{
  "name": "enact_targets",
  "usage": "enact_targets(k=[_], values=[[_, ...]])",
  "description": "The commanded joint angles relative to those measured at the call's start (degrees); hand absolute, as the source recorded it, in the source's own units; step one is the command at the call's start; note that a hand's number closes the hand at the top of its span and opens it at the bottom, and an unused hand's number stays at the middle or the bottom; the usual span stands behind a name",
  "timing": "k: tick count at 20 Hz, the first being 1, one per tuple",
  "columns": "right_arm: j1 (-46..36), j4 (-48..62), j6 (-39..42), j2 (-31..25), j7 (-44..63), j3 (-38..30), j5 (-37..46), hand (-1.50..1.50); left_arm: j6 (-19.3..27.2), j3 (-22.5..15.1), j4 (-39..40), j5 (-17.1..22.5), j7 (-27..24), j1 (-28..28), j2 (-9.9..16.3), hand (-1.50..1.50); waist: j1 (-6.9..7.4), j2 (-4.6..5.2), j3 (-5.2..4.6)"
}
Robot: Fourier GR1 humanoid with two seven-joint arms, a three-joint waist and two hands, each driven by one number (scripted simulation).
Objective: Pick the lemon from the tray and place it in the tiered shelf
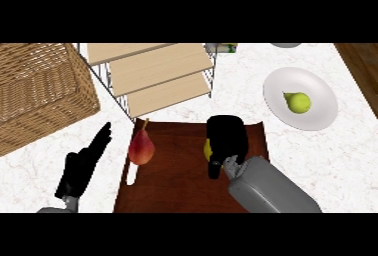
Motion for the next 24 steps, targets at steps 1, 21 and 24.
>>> enact_targets(k=[1,21,24], values=[[7.2,-12.9,-4.6,-4.8,-0.6,-2.6,0.2,1.5,0.8,0.3,-2.0,-0.4,1.0,1.2,0.1,0.0,-0.35,-0.14,0.01],[-21.0,-17.3,-0.2,-2.4,0.5,-28.8,1.6,1.5,-2.4,0.1,-1.1,-2.2,-0.2,1.1,-0.6,0.0,1.69,0.39,-0.05],[-27.0,-7.5,-2.9,-1.4,-1.4,-31.0,3.0,1.5,-1.1,0.4,-1.3,-1.9,1.6,-0.7,-2.5,0.0,1.89,0.48,-0.06]])
